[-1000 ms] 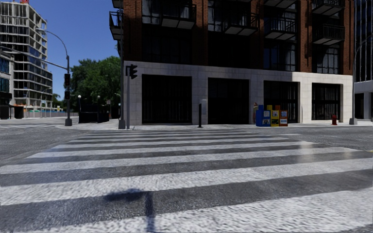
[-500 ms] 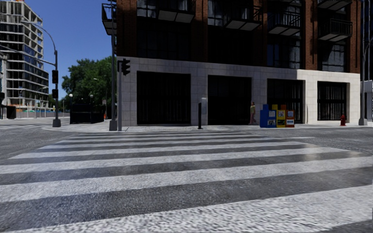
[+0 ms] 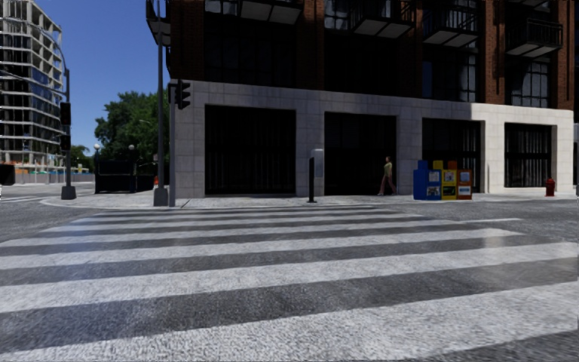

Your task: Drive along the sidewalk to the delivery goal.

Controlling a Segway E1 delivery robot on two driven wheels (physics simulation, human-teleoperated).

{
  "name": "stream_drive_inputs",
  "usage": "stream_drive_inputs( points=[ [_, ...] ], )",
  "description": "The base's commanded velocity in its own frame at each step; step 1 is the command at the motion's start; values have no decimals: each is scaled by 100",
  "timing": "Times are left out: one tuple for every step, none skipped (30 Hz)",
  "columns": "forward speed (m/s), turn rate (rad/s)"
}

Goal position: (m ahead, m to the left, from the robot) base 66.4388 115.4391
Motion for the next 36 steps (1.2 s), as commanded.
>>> stream_drive_inputs(
  points=[
    [200, 30],
    [200, 39],
    [200, 40],
    [200, 40],
    [200, 40],
    [200, 40],
    [200, 40],
    [200, 40],
    [200, 40],
    [200, 40],
    [200, 40],
    [200, 40],
    [200, 40],
    [200, 40],
    [200, 40],
    [200, 41],
    [200, 41],
    [200, 42],
    [200, 42],
    [200, 42],
    [200, 42],
    [200, 43],
    [200, 43],
    [200, 44],
    [200, 45],
    [200, 47],
    [200, 47],
    [200, 47],
    [200, 48],
    [200, 48],
    [200, 48],
    [200, 48],
    [200, 48],
    [200, 48],
    [200, 48],
    [200, 48]
  ],
)
